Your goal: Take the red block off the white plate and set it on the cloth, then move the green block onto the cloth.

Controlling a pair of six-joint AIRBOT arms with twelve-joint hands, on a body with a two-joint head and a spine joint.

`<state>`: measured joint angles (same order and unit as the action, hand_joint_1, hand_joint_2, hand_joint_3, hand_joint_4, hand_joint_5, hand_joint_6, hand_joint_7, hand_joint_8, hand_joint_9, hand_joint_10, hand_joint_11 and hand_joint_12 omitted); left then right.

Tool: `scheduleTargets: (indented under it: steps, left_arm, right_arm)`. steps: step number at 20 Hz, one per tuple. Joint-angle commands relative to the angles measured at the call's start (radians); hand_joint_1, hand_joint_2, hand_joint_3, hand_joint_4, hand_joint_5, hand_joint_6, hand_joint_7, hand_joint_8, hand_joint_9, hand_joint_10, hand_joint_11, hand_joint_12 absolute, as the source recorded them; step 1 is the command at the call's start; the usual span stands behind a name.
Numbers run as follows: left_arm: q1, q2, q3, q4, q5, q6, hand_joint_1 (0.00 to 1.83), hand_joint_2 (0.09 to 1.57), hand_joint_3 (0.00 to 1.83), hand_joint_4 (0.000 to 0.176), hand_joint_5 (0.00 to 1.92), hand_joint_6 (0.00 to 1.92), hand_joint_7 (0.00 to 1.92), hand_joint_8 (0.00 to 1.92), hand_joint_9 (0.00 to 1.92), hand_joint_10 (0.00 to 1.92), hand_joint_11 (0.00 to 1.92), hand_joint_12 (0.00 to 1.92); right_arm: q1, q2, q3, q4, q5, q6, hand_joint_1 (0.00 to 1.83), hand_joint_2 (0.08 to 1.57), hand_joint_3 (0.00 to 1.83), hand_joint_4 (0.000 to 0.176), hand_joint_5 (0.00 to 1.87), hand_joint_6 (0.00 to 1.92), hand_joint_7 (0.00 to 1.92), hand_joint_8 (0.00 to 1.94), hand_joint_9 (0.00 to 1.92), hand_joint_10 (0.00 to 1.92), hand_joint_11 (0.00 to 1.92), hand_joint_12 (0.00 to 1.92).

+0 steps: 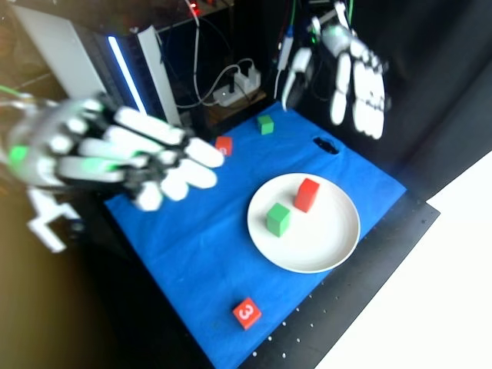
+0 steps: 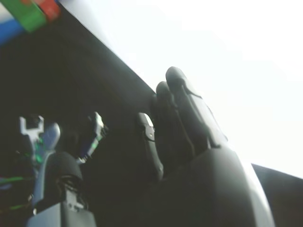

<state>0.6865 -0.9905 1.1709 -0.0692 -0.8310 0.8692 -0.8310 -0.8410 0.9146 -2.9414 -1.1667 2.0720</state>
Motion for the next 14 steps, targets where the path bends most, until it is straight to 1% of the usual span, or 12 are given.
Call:
scheduleTargets:
  steps: [1, 2, 3, 4, 5, 6, 7, 8, 9, 10, 12, 14]
  left_arm:
    - [-0.029, -0.017, 0.009, 0.018, -0.064, -0.004, 0.77, 1.03, 0.0, 0.06, 0.46, 0.0, 0.49, 0.0, 0.47, 0.0, 0.25, 0.51]
    - [-0.047, -0.036, 0.027, 0.038, -0.024, -0.004, 0.8, 1.03, 0.0, 0.043, 0.47, 0.0, 0.51, 0.0, 0.5, 0.01, 0.1, 0.92]
    - [-0.069, -0.059, 0.048, 0.059, 0.021, -0.003, 0.79, 1.0, 0.0, 0.037, 0.49, 0.01, 0.55, 0.01, 0.54, 0.02, 0.05, 1.18]
    - [-0.08, -0.074, 0.061, 0.069, 0.046, -0.003, 0.77, 1.0, 0.0, 0.042, 0.51, 0.01, 0.57, 0.01, 0.55, 0.03, 0.01, 1.34]
    - [-0.093, -0.088, 0.074, 0.077, 0.073, -0.003, 0.79, 0.99, 0.0, 0.046, 0.52, 0.01, 0.57, 0.01, 0.55, 0.03, 0.0, 1.41]
    - [-0.099, -0.104, 0.089, 0.083, 0.098, -0.003, 0.81, 0.99, 0.0, 0.051, 0.53, 0.01, 0.58, 0.02, 0.56, 0.05, 0.0, 1.47]
    - [-0.103, -0.118, 0.103, 0.084, 0.117, -0.003, 0.86, 0.98, 0.0, 0.049, 0.54, 0.01, 0.57, 0.01, 0.57, 0.06, 0.0, 1.51]
    - [-0.105, -0.133, 0.119, 0.084, 0.136, -0.003, 0.88, 0.97, 0.0, 0.03, 0.53, 0.01, 0.57, 0.01, 0.57, 0.07, 0.0, 1.51]
    - [-0.106, -0.143, 0.129, 0.084, 0.152, -0.003, 0.91, 0.96, 0.0, 0.006, 0.53, 0.01, 0.57, 0.01, 0.58, 0.08, 0.03, 1.45]
    - [-0.106, -0.154, 0.14, 0.085, 0.167, -0.003, 0.94, 0.96, 0.0, 0.0, 0.54, 0.01, 0.57, 0.01, 0.59, 0.09, 0.06, 1.41]
    - [-0.107, -0.173, 0.155, 0.085, 0.187, -0.003, 0.96, 0.96, 0.0, 0.0, 0.55, 0.01, 0.58, 0.01, 0.58, 0.09, 0.05, 1.39]
    - [-0.107, -0.192, 0.172, 0.085, 0.204, -0.002, 0.98, 0.96, 0.0, 0.0, 0.58, 0.02, 0.62, 0.02, 0.6, 0.12, 0.08, 1.44]
  right_arm:
    - [0.017, -0.002, 0.007, -0.019, -0.073, 0.0, 1.01, 1.0, 0.0, 0.0, 0.51, 0.33, 0.65, 0.04, 0.17, 1.15, 0.02, 1.86]
    - [0.017, -0.008, 0.011, -0.019, -0.054, 0.0, 0.97, 0.98, 0.0, 0.0, 0.48, 0.34, 0.63, 0.04, 0.19, 1.09, 0.02, 1.81]
    - [0.02, -0.017, 0.016, -0.022, -0.027, -0.003, 0.99, 0.96, 0.0, 0.0, 0.42, 0.41, 0.63, 0.17, 0.21, 1.16, 0.06, 1.8]
    - [0.023, -0.024, 0.02, -0.023, -0.013, -0.006, 1.0, 0.93, 0.0, 0.0, 0.39, 0.43, 0.52, 0.34, 0.21, 1.13, 0.06, 1.77]
    - [0.025, -0.034, 0.023, -0.025, 0.003, -0.011, 1.05, 0.9, 0.0, 0.0, 0.36, 0.5, 0.4, 0.64, 0.18, 1.18, 0.01, 1.79]
    - [0.026, -0.041, 0.024, -0.03, 0.012, -0.013, 1.06, 0.89, 0.0, 0.0, 0.32, 0.54, 0.35, 0.73, 0.19, 1.14, 0.0, 1.74]
    - [0.026, -0.045, 0.024, -0.034, 0.018, -0.014, 1.03, 0.86, 0.0, 0.0, 0.3, 0.62, 0.34, 0.74, 0.22, 1.11, 0.0, 1.72]
    - [0.026, -0.049, 0.024, -0.038, 0.023, -0.014, 1.0, 0.86, 0.0, 0.0, 0.27, 0.67, 0.34, 0.75, 0.22, 1.1, 0.0, 1.69]
    - [0.026, -0.053, 0.024, -0.041, 0.024, -0.014, 0.99, 0.84, 0.0, 0.0, 0.28, 0.69, 0.33, 0.81, 0.23, 1.14, 0.0, 1.71]
    - [0.026, -0.056, 0.023, -0.044, 0.024, -0.014, 0.96, 0.83, 0.0, 0.0, 0.27, 0.69, 0.33, 0.82, 0.24, 1.15, 0.0, 1.71]
    - [0.026, -0.059, 0.022, -0.048, 0.024, -0.014, 0.92, 0.82, 0.0, 0.0, 0.31, 0.57, 0.39, 0.7, 0.29, 1.05, 0.01, 1.72]
    - [0.026, -0.061, 0.022, -0.048, 0.025, -0.014, 0.87, 0.83, 0.0, 0.0, 0.38, 0.51, 0.45, 0.66, 0.36, 1.02, 0.1, 1.66]
